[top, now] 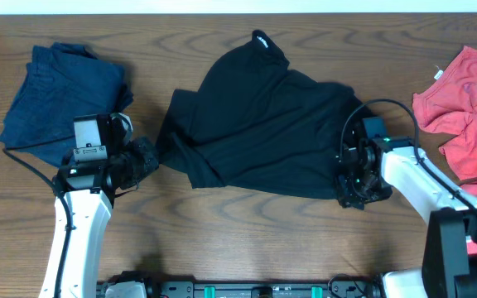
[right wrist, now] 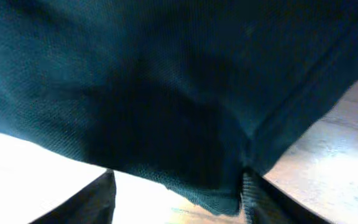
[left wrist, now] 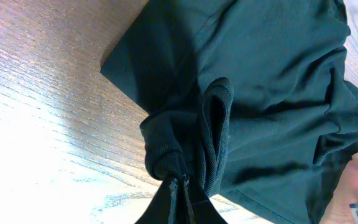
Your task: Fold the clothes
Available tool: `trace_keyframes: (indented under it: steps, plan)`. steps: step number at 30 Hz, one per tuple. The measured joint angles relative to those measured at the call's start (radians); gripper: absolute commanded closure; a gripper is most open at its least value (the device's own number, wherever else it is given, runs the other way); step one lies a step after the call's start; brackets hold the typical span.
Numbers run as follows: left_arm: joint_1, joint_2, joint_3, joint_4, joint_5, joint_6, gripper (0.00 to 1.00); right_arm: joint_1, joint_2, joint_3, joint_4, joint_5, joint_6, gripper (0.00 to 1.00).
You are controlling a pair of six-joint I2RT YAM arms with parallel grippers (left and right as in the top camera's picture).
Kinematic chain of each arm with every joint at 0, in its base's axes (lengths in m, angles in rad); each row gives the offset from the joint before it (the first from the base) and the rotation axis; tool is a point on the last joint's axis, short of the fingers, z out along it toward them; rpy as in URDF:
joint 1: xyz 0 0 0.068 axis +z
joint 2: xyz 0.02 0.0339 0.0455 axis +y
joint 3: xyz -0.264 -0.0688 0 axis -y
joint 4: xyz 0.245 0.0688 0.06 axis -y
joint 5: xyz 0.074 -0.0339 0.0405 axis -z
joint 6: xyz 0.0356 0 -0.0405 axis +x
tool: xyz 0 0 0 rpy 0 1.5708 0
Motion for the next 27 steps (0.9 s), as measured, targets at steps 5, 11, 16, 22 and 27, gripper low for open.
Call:
trace_keyframes:
  steps: [5, 11, 16, 22, 27]
  plan:
    - [0.000, 0.000, 0.000, 0.000, 0.000, 0.000, 0.94, 0.000, 0.008, -0.001, 0.010, 0.004, -0.006, 0.72]
    - [0.000, 0.000, 0.000, 0.000, 0.000, 0.000, 0.94, 0.000, 0.008, -0.001, 0.010, 0.006, -0.005, 0.78]
    - [0.000, 0.000, 0.000, 0.000, 0.000, 0.000, 0.94, 0.000, 0.008, -0.001, 0.021, 0.006, -0.005, 0.62]
    - [0.000, 0.000, 0.000, 0.000, 0.000, 0.000, 0.94, 0.000, 0.008, -0.001, 0.076, 0.006, 0.000, 0.64]
    - [0.000, 0.000, 0.000, 0.000, 0.000, 0.000, 0.94, 0.000, 0.008, -0.001, 0.117, 0.003, 0.014, 0.78]
